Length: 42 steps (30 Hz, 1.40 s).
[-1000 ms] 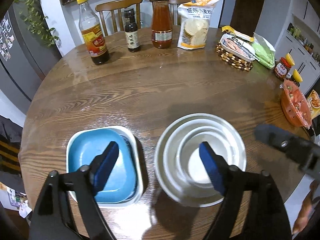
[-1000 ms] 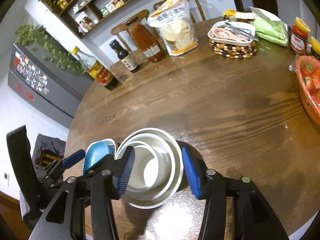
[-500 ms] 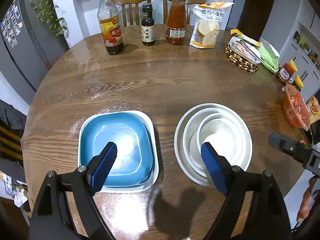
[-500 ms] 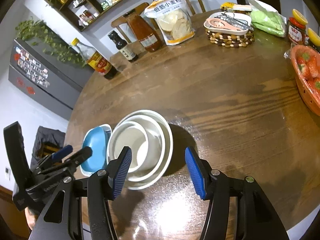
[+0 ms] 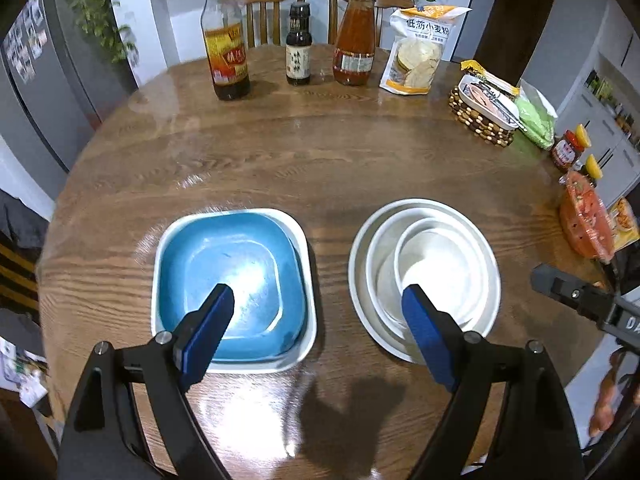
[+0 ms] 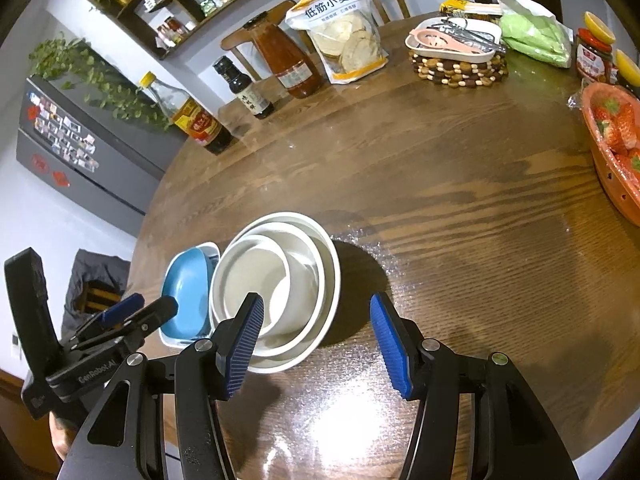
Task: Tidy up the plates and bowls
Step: 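Move both grippers to the rim of the nested white bowl stack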
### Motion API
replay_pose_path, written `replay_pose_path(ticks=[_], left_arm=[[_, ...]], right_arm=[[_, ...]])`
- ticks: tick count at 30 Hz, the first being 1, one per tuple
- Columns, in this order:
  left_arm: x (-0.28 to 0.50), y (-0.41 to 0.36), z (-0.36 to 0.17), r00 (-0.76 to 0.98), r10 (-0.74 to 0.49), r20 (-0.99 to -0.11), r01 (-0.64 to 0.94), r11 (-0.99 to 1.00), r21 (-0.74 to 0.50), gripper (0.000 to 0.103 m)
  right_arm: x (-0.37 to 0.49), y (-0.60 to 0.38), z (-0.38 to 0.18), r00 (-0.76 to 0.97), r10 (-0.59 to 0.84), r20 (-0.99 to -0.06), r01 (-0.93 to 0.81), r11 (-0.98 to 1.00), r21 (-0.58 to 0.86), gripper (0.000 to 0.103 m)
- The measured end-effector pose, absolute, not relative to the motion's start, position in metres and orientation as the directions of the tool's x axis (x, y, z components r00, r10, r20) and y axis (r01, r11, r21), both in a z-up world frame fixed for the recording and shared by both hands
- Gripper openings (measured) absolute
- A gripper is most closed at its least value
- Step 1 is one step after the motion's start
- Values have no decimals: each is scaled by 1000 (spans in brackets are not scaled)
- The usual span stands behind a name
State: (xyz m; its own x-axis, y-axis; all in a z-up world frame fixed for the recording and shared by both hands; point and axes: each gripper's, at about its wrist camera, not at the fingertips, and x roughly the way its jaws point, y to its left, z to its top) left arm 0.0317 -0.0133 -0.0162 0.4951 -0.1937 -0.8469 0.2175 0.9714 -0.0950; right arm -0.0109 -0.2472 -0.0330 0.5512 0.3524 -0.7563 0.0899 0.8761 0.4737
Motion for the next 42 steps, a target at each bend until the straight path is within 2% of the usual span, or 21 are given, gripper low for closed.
replay_pose_path(ticks=[7,13,30,42], left_arm=[[37,-3,-21,462,-207,-862,174,975,-140,86],[44,6,-28,403,-281,-871,147,959,-242,86],[57,1,-39,373,-242,-896,125,970,-210,85],[69,0,-46,344,-257,-903,125,966,-227,85]], right_arm=[[-10,-252,-38,542,359,-760,103,869,484,57],[-11,-259,-47,533,369,-761,130,853,505,57],[-8,-265,-63,507,363,-782,167,848,503,57],[2,-266,-80,467,393,-793,196,828,526,56]])
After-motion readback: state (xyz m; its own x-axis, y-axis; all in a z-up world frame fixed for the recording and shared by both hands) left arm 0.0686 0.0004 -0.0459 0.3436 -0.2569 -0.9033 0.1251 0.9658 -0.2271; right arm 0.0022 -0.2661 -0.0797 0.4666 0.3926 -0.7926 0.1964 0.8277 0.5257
